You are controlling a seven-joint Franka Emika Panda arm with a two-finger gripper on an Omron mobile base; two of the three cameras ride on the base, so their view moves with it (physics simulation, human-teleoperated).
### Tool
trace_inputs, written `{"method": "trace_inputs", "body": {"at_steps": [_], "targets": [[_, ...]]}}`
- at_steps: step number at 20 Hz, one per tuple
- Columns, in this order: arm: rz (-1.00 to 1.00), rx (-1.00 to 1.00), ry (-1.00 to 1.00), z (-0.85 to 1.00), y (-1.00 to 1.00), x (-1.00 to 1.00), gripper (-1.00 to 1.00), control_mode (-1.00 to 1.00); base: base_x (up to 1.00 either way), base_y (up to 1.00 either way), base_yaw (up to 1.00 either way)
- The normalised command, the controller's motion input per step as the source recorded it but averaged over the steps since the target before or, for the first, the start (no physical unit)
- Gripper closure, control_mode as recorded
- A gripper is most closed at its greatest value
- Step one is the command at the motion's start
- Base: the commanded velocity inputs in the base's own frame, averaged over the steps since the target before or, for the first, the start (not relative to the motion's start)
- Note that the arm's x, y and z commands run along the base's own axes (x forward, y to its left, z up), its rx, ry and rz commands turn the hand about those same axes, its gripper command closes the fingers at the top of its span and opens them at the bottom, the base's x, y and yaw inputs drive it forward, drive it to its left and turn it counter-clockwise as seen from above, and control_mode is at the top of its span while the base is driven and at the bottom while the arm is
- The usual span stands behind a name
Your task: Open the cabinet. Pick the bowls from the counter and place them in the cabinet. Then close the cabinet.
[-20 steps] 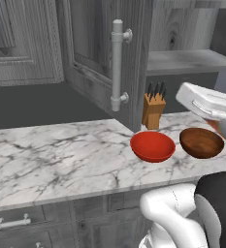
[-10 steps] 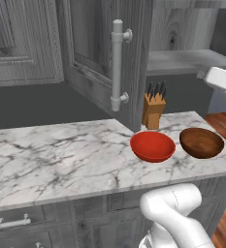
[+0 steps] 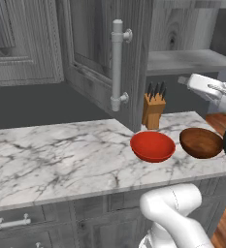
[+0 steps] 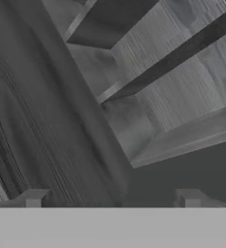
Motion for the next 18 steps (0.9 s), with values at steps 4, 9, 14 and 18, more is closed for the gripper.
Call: {"method": "trace_inputs", "body": {"at_steps": [4,9,14,18], "targets": [[0.04,-0.06,-0.07,-0.20,0.69,0.34,-1.00,-1.00,0.00,0.00,0.00],[0.02,-0.01,-0.01,-0.02,0.54,0.47,-1.00,-1.00,0.00,0.00,0.00],[0.10,-0.05,0.00,0.00,0.78,0.17,-1.00,-1.00,0.00,0.00,0.00],[0.13,-0.04,0.00,0.00,0.81,0.00,-1.00,-1.00,0.00,0.00,0.00]]}}
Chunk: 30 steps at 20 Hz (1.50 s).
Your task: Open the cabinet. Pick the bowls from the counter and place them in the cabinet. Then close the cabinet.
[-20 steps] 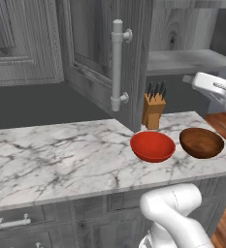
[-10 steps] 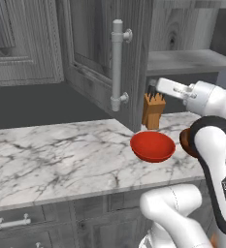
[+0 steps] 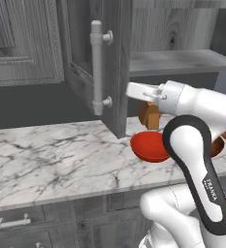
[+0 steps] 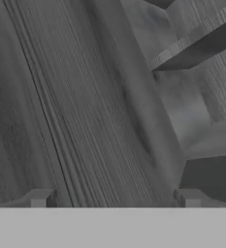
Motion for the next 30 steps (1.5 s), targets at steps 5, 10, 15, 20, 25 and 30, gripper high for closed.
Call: {"method": "trace_inputs", "body": {"at_steps": [5,10,15,20,25,30], "targets": [[0.13,-0.02,0.00,0.00,0.76,0.00,-1.00,-1.00,0.00,0.00,0.00],[0.02,0.01,0.00,0.06,-0.47,0.01,-1.00,-1.00,0.00,0.00,0.00],[-0.02,0.03,0.00,0.34,-0.69,-0.16,-1.00,-1.00,0.00,0.00,0.00],[-0.30,-0.23,0.17,0.10,-0.72,-0.11,-1.00,-1.00,0.00,0.00,0.00],[-0.41,-0.40,0.22,-0.30,-0.86,0.00,-1.00,-1.00,0.00,0.00,0.00],[-0.25,-0.47,0.25,-0.49,-0.78,0.18,-1.00,-1.00,0.00,0.00,0.00]]}}
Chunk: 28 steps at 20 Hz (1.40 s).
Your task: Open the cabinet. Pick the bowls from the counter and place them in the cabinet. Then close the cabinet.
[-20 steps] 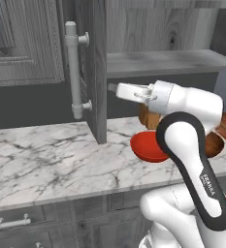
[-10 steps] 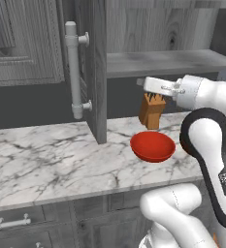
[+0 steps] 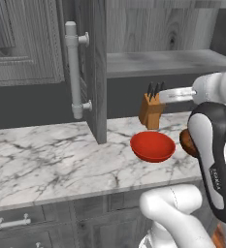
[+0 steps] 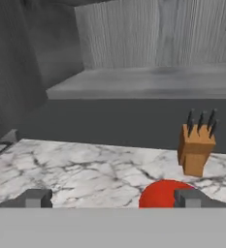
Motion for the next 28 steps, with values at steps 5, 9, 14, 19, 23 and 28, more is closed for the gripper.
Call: {"method": "trace_inputs", "body": {"at_steps": [5,9,14,19,23,28], "targets": [[-0.43,-0.31,0.40,-0.79,-0.88,-0.01,-1.00,-1.00,0.00,0.00,0.00],[-0.57,-0.14,0.40,-0.70,-0.73,0.00,-1.00,-1.00,0.00,0.00,0.00],[-0.49,-0.13,0.27,-0.49,-0.56,0.07,-1.00,-1.00,0.00,0.00,0.00],[-0.36,0.07,0.05,-0.43,-0.49,0.09,-1.00,-1.00,0.00,0.00,0.00],[-0.22,0.13,0.00,-0.40,-0.34,0.00,-1.00,-1.00,0.00,0.00,0.00],[-0.16,0.17,-0.09,-0.43,-0.24,0.00,-1.00,-1.00,0.00,0.00,0.00]]}}
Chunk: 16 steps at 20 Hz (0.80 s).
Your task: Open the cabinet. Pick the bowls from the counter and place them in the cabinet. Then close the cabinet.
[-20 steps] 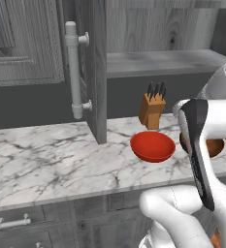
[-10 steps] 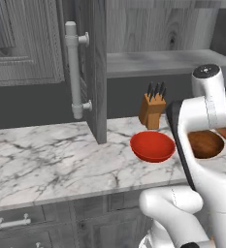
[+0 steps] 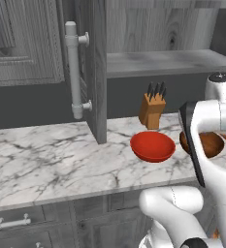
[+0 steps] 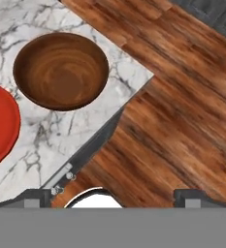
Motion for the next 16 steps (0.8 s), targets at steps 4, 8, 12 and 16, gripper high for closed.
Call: {"method": "trace_inputs", "body": {"at_steps": [4,8,12,16], "targets": [[-0.17,0.09,-0.16,-0.46,-0.17,0.00,-1.00,-1.00,0.00,0.00,0.00],[-0.20,0.09,-0.15,-0.44,-0.25,0.00,-1.00,-1.00,0.00,0.00,0.00],[-0.12,0.10,-0.04,-0.30,-0.26,0.02,-1.00,-1.00,0.00,0.00,0.00],[-0.11,0.12,0.00,-0.29,-0.32,0.12,-1.00,-1.00,0.00,0.00,0.00]]}}
